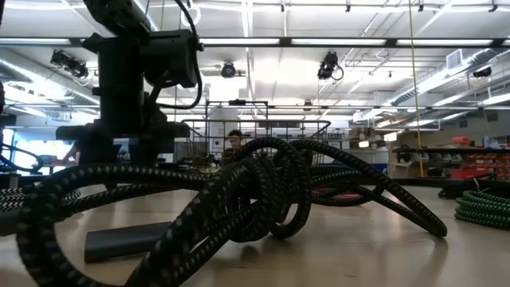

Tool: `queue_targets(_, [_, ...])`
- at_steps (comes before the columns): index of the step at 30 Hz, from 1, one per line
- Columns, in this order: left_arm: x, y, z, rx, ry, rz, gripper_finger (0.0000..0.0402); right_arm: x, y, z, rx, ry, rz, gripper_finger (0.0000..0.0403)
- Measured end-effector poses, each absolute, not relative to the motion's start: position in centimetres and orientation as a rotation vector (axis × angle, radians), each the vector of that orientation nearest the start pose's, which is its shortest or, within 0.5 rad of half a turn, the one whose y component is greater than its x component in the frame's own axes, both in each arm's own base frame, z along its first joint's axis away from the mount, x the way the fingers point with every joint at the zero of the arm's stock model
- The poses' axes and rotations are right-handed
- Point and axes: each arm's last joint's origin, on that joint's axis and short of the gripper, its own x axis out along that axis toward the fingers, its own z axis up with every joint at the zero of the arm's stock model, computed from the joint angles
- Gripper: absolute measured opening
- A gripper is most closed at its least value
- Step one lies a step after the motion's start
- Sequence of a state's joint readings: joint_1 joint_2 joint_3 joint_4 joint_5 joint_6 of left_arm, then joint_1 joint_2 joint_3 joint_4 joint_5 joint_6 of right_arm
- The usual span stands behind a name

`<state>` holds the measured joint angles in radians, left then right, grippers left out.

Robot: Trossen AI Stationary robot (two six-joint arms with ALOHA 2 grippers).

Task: Pick and place USB-C Cables
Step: Put the dark blue charger cable into the wire basket

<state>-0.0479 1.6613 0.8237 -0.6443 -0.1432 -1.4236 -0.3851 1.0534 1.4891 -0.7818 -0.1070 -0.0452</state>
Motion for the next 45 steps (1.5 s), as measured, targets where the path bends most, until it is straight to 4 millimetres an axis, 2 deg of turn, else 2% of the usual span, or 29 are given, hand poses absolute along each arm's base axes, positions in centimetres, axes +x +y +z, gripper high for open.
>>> queue_targets(4, [26.1,-0.8,12.9,-1.012,1.118,1.073,0.0179,16.5,-6.4,45.8,0.039,0.342,-0.267,0.0068])
queue_targets(12, [26.3,-0.8,12.9,-0.989,1.127,1.034,0.0026,16.5,-6.4,45.8,0.04,0.342,-0.268,0.0068])
queue_targets(17, [26.2,-0.8,13.0,-0.968,1.129,1.028,0.0018,16.5,-6.4,45.8,0.041,0.342,-0.268,0.0068])
queue_targets(21, [26.0,-0.9,14.1,-0.943,1.111,1.002,0.0018,16.5,-6.4,45.8,0.041,0.342,-0.268,0.0068])
queue_targets(23, [26.0,-1.0,15.7,-0.937,1.072,0.99,0.0018,16.5,-6.4,45.8,0.041,0.342,-0.268,0.0068])
queue_targets(27, [25.9,-1.7,20.3,-0.9,0.985,0.937,0.0018,16.5,-6.4,45.8,0.041,0.342,-0.268,0.0068])
queue_targets(31, [25.4,-2.3,26.1,-0.82,0.846,0.882,0.0018,16.5,-6.4,45.8,0.041,0.342,-0.269,0.0068])
queue_targets(34, [24.9,-2.3,30.0,-0.676,0.767,0.867,0.0018,16.5,-6.4,45.8,0.042,0.341,-0.269,0.0068])
queue_targets(39, [24.7,-1.0,36.5,-0.459,0.637,0.822,0.0018,16.6,-6.4,45.9,0.047,0.333,-0.27,0.0068])
queue_targets(45, [24.3,1.7,41.6,-0.246,0.567,0.781,0.0018,16.6,-6.4,46.0,0.078,0.313,-0.276,0.0068])
